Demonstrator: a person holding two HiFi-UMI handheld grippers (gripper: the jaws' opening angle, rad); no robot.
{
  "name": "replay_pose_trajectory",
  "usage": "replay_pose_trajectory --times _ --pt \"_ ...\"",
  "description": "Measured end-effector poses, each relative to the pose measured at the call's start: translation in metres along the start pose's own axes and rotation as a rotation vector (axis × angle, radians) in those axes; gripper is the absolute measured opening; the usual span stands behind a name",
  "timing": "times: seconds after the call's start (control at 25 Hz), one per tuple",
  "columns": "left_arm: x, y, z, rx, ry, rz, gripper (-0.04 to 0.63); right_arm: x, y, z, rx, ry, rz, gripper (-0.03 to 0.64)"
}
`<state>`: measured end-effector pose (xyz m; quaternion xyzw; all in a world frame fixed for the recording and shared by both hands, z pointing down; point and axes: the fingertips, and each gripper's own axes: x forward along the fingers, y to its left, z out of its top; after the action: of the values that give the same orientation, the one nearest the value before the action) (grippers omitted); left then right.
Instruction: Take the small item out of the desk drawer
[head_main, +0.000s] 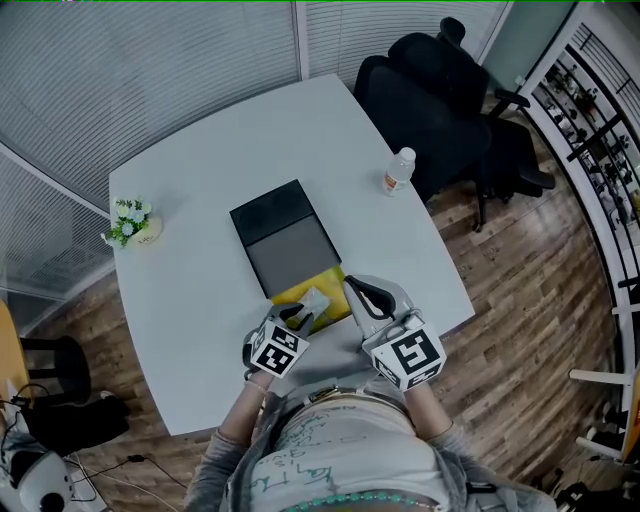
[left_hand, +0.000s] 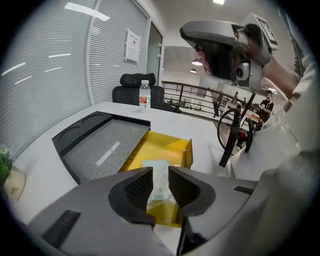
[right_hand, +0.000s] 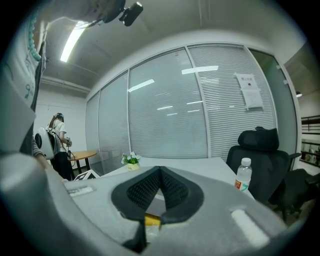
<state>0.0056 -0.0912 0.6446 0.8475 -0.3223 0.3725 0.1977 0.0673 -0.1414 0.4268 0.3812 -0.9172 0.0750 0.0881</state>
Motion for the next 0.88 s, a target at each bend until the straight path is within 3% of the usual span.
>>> replay_pose_trajectory --times 0.2,0.4,0.72,0.88 --pt "0.022 0.003 -0.016 0.116 0.132 -0.012 0.103 -0.004 -0.009 -0.003 0.012 0.002 -0.026 0.002" --pt "0.038 0.005 -0.030 0.137 0.245 -0.035 0.103 -0.006 -0.014 -0.003 0.008 0.004 -0.036 0.002" --pt "0.043 0.009 -0.036 0.154 0.304 -0.029 0.103 -0.008 -0.016 -0.011 0.023 0.021 -0.043 0.002" --pt "0.044 0.003 -0.035 0.247 0.340 -0.026 0.101 -0.008 -0.018 -0.012 0.022 0.024 -0.040 0.002"
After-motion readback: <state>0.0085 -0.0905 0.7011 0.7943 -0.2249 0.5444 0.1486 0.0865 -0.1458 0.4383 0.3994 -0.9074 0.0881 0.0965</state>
